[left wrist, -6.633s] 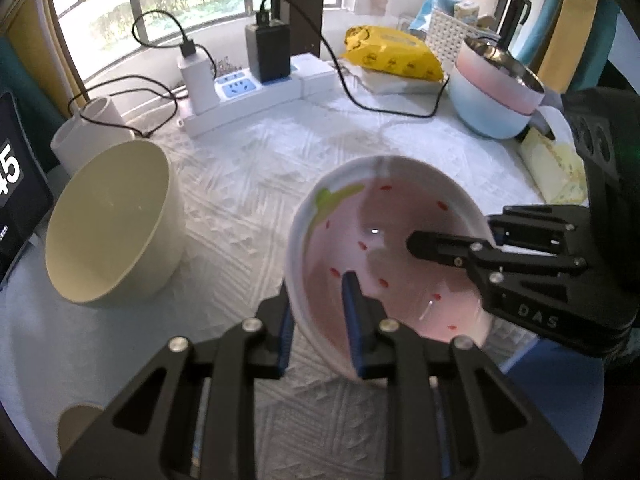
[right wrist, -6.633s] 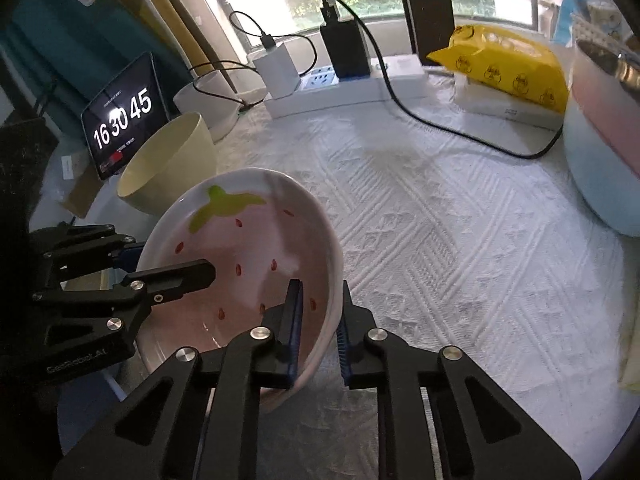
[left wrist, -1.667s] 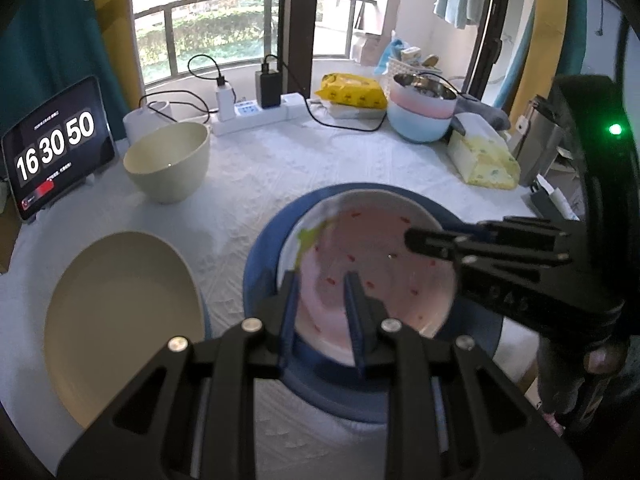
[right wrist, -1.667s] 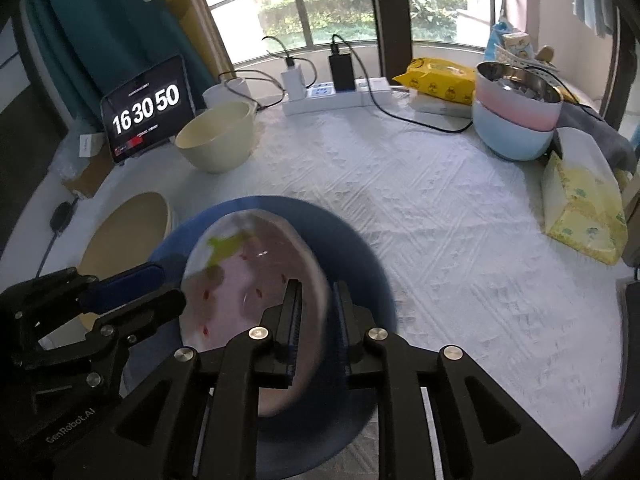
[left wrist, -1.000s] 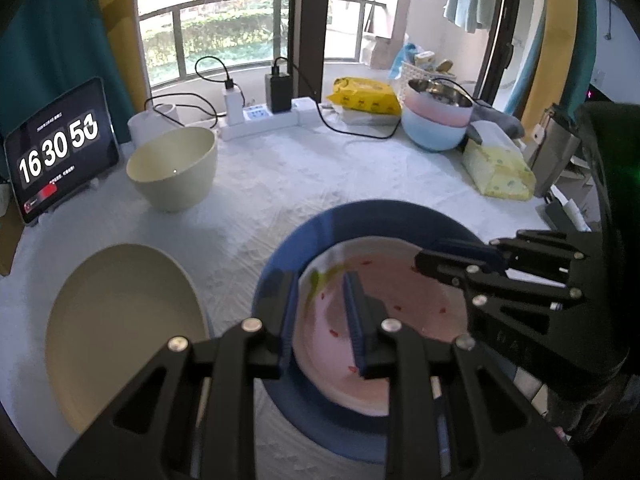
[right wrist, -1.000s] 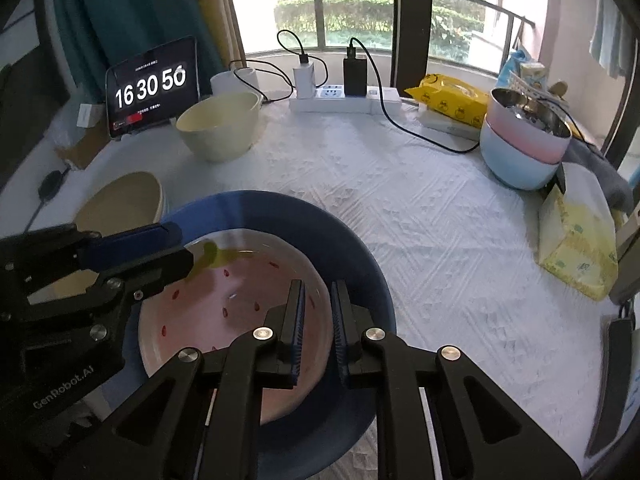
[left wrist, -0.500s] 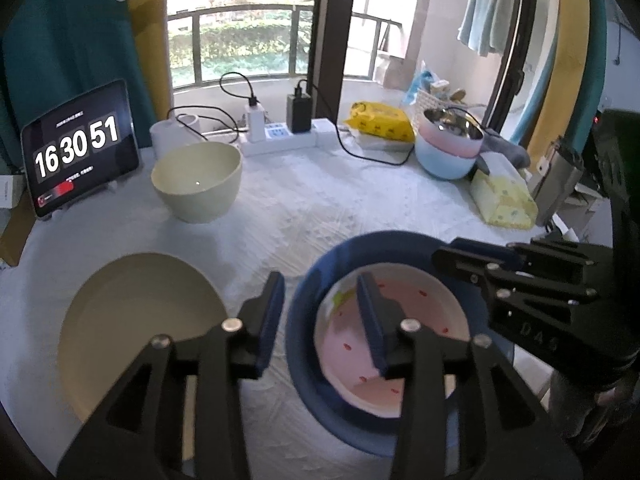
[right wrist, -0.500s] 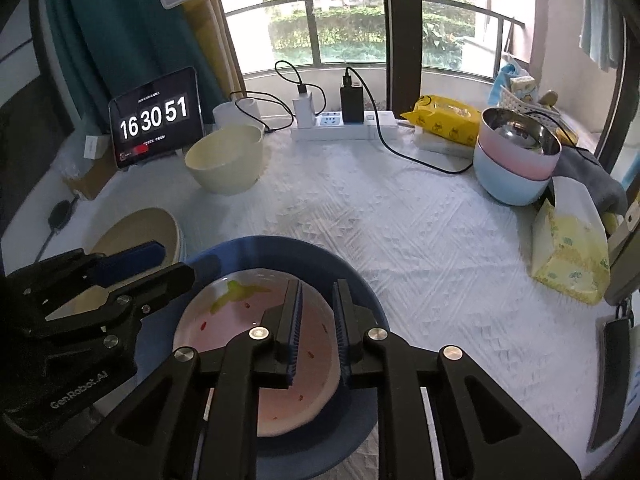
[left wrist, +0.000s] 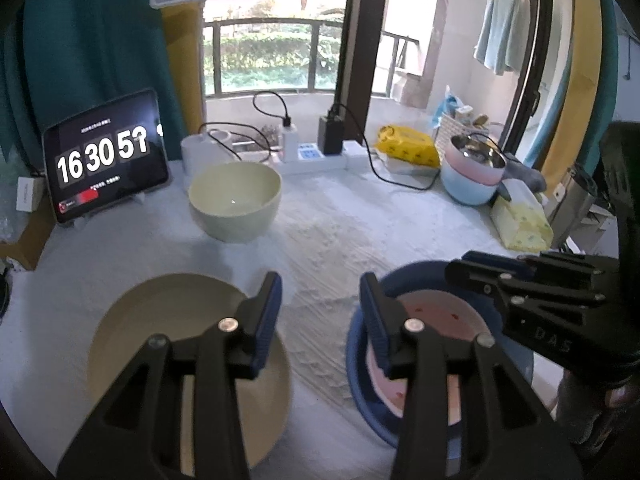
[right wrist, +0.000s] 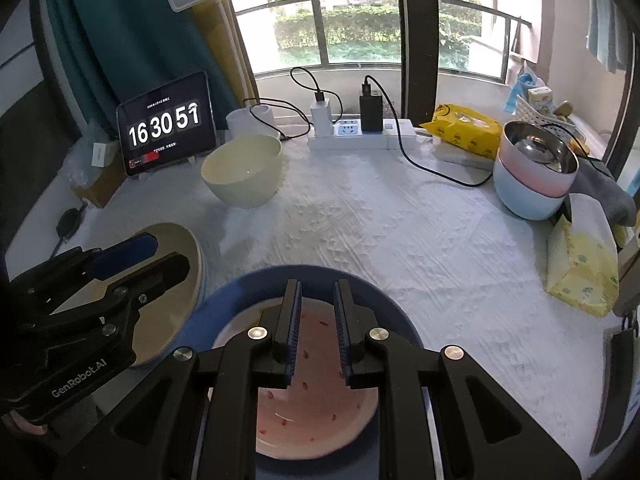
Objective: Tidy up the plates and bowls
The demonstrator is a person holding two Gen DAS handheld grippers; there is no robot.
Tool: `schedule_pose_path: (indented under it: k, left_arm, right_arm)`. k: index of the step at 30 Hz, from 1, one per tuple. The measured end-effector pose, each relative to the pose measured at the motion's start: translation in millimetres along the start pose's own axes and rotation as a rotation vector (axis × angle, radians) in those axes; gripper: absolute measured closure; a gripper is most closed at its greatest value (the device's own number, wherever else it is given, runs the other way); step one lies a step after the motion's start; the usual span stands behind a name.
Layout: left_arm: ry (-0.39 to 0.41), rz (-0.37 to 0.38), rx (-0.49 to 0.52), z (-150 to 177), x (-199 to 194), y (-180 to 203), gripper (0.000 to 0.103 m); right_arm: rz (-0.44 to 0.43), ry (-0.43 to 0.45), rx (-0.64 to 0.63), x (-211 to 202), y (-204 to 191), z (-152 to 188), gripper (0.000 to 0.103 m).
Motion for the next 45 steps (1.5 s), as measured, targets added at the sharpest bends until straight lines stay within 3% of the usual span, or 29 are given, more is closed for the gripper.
schedule_pose_path:
  k: [32,41,45]
  left_arm:
    - [-0.003,-0.042,-0.112,-42.5,39.0,-117.8,0.061]
    - [0.008,-0.044,-0.108,-65.7,56.2,-134.8,0.06]
    - [-0.025,-0.024,-0.157,-66.5,76.3,-139.9,0.06]
  right_arm:
    - [0.004,-0.014,-0.029,56.3,-62.1,-74.3,0.085]
    - [-0.024,-0.048,-0.002,87.5,-79.3,-91.0,0.085]
    - [-0.002,-0.046,-0.01,101.9,-78.9,-102.4,0.085]
Point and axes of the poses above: each gripper's, at about its wrist camera, not at the fingertips, and x roughly the way its jaws point, y to its right, z to its underside, the point moved 10 cm from there along x, roughly the way its jaws point, and after that the axes turned 4 degrees about y, right-handed, at the moved point
